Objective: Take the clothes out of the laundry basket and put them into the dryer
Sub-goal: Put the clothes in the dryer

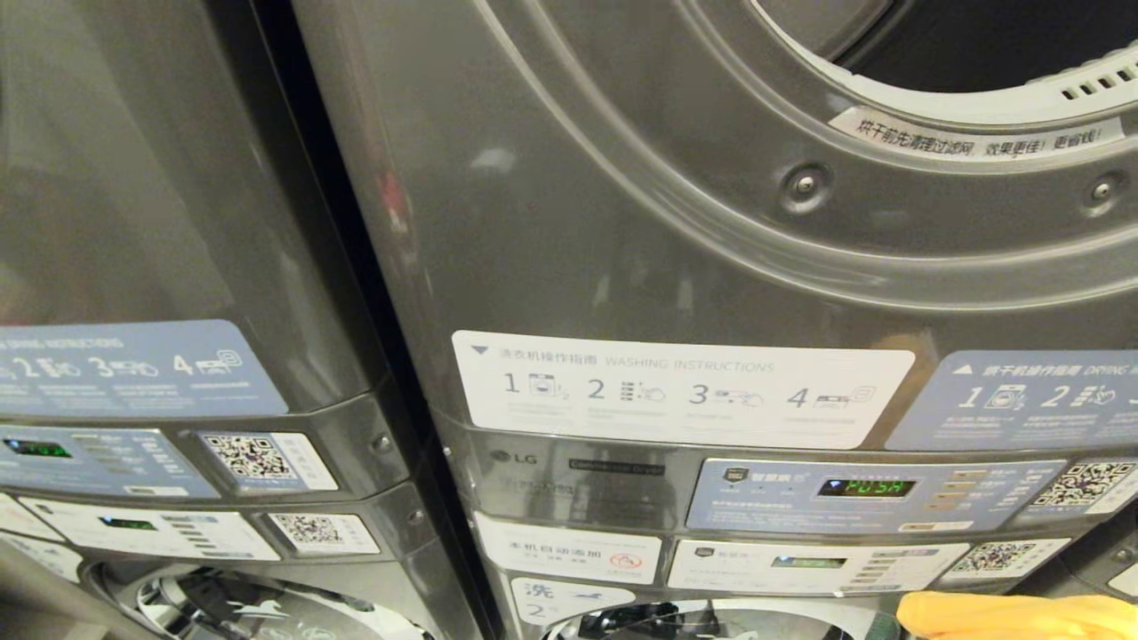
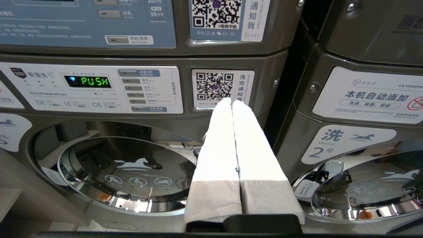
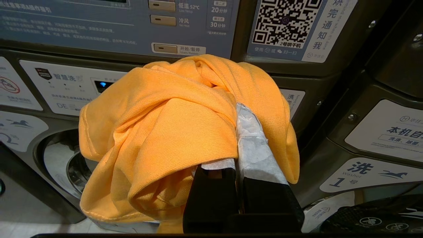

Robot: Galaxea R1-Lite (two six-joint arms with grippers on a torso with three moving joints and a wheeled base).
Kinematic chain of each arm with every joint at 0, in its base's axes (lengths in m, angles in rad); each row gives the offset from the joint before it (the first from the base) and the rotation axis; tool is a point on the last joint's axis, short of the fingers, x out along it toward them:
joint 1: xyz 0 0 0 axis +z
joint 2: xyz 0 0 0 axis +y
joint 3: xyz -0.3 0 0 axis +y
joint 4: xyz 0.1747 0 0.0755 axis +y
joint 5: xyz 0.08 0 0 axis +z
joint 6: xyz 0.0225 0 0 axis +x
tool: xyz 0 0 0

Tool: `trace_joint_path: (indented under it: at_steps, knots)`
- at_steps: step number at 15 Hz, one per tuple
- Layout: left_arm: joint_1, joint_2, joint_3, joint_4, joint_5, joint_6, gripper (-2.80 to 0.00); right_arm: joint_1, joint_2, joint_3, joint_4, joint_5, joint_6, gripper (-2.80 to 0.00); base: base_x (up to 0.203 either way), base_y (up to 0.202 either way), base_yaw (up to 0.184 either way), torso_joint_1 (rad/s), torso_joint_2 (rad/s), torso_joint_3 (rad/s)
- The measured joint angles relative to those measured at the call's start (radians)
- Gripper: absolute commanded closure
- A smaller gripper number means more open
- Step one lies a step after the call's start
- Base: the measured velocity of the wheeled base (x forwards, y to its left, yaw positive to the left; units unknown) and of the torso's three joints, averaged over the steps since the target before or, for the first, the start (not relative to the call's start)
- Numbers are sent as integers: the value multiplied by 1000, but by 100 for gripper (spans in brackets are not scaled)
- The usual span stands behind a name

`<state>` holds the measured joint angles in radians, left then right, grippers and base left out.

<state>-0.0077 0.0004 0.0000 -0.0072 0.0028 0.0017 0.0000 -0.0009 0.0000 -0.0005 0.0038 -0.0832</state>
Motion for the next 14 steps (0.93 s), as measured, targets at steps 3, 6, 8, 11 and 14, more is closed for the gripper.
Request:
trace_joint_path:
  at_steps: [3,6,8,11,14]
  knots:
    - [0,0,0,0,0,0,0,0,0,0,0,1,2,0,0,0,0,90,-188,-99]
    - [0,0,0,0,0,0,0,0,0,0,0,1,1,0,0,0,0,82,-165,-86]
    - [0,0,0,0,0,0,0,0,0,0,0,1,7,0,0,0,0,70,-140,-71]
    - [0,0,0,0,0,0,0,0,0,0,-1,0,13,0,0,0,0,77,-156,-77]
    - [0,0,0,0,0,0,0,0,0,0,-1,-3,14,0,0,0,0,71,-137,-73]
